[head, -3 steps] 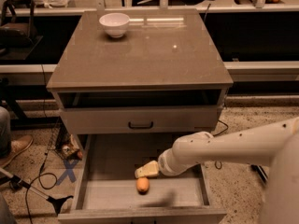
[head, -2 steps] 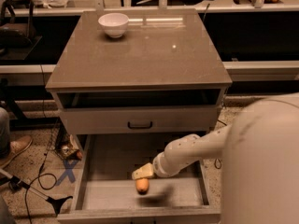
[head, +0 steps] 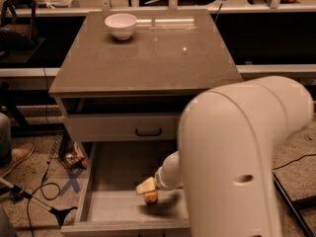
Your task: Pick orange from middle drawer and place on counter
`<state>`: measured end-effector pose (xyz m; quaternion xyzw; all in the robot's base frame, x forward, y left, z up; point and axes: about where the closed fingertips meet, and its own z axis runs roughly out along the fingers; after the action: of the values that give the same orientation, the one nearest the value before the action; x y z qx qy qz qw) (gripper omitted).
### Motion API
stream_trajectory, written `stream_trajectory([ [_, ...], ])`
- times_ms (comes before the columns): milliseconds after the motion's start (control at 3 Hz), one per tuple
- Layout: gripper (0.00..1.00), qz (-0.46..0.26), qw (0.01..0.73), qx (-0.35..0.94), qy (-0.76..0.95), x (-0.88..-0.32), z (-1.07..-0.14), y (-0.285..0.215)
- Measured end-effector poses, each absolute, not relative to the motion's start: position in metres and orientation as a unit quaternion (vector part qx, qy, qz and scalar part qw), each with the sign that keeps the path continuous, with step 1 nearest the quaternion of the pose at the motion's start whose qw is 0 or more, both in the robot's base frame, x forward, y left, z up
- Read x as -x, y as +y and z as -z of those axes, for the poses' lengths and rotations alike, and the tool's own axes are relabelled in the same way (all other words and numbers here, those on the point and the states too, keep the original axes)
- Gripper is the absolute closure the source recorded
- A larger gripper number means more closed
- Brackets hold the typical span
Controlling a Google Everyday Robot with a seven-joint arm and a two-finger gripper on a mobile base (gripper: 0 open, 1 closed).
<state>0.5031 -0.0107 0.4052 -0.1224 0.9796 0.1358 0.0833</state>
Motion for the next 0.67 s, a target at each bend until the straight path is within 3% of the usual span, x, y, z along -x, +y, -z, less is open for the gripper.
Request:
stream_trajectory([
  [667,0.00,-0.102,0.063,0.156,0.981,-0.492,-0.381,0.020],
])
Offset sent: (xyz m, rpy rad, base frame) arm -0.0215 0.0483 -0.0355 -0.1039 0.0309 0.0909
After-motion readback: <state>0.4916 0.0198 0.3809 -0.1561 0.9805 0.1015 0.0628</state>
